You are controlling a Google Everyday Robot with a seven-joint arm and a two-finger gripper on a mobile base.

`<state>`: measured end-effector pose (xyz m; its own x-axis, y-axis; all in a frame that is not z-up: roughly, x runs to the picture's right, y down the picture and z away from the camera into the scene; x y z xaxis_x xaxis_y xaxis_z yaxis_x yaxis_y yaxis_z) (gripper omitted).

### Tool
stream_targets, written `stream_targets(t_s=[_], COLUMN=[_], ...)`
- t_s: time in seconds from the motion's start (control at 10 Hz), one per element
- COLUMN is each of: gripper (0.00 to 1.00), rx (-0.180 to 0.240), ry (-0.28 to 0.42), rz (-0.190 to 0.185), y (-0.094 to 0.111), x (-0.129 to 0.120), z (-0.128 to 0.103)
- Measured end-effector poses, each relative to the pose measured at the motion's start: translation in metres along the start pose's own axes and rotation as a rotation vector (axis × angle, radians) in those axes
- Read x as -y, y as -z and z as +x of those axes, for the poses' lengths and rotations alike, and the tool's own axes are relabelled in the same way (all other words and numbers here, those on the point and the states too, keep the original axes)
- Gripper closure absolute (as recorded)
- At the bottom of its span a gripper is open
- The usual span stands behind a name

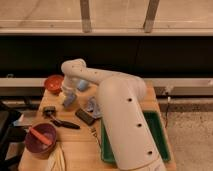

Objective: Wipe table surface with sponge

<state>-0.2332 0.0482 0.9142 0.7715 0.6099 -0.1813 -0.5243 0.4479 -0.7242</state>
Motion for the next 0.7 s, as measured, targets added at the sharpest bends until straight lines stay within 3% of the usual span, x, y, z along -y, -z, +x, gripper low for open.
stream_targets(t_s=[0.2,0.4,0.7], gripper=[1.0,1.0,1.0], rx=[0.004,-0.017,-0.061], ry=[0.034,0.072,0.043], rz=[0.011,0.033,0.04], y=[0.004,0.013,0.025], x=[-0.003,-0.016,-0.038], z=[-0.012,-0.015,0.011])
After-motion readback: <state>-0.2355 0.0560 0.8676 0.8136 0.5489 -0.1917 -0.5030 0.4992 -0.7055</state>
